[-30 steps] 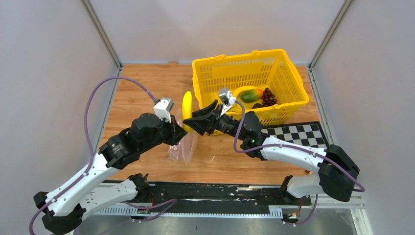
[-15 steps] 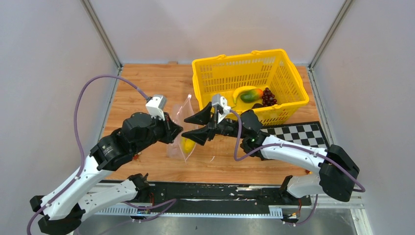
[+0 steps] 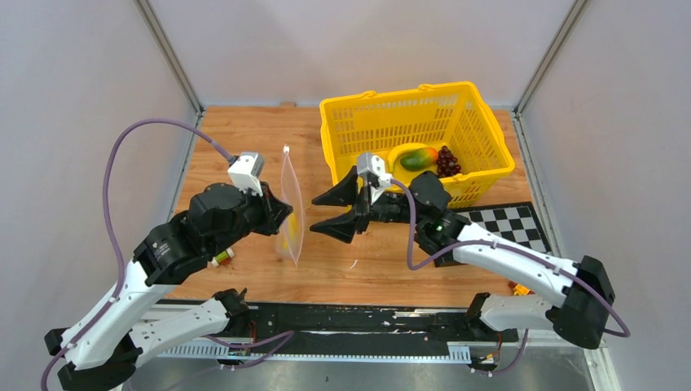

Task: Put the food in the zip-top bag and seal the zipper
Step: Place the fake fruit in the zipper food storage bag, then pick up the fake fruit from the bin.

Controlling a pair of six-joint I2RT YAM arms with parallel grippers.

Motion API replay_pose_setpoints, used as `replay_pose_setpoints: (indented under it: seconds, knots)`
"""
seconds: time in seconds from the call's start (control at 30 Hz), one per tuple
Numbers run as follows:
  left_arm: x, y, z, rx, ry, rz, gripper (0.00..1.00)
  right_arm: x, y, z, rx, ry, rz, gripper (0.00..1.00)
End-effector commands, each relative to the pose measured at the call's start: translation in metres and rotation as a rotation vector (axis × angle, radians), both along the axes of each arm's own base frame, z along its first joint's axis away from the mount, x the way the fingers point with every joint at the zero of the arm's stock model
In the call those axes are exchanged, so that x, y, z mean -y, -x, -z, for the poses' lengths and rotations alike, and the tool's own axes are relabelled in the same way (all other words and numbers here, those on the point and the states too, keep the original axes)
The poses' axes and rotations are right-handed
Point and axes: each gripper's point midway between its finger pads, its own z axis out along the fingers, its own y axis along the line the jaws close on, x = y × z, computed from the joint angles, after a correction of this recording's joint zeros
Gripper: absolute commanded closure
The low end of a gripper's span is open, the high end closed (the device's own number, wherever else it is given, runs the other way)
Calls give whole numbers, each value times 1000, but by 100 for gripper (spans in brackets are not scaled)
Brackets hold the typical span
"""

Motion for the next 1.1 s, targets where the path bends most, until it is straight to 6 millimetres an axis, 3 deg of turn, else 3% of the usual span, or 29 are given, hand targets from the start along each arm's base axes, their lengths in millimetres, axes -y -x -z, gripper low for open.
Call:
replay_pose_setpoints:
  seconds: [0.0,0.1,0.17,0.27,0.4,0.47,0.63,0.8,0.87,0.97,1.07]
  knots:
    - [-2,-4,-3,11,-47,-5,100,28,-11,-48,66,-16,153,40]
    - [8,-6,4,-3,-43,25,100,51,-49,-43,8,97,403,41]
    - [13,-6,7,-6,-41,39,100,78,-83,-37,-54,158,616,40]
    - [16,-8,13,-15,-52,47,100,121,-126,-20,-143,227,803,38]
    - [21,-10,17,-20,-50,58,100,165,-171,20,-324,343,864,38]
    - [25,-10,19,-22,-46,69,100,178,-188,56,-402,467,862,36]
    - [37,-10,24,-35,-26,104,100,201,-218,119,-474,755,855,30]
    - [41,-10,30,-50,-28,120,100,243,-256,152,-558,904,1054,28]
    - [42,-8,32,-54,-25,126,100,239,-262,164,-567,924,986,26]
    - [42,-8,36,-59,-30,126,100,215,-241,182,-587,1001,697,24]
    - [42,-8,37,-60,-34,129,100,208,-235,187,-558,1059,540,21]
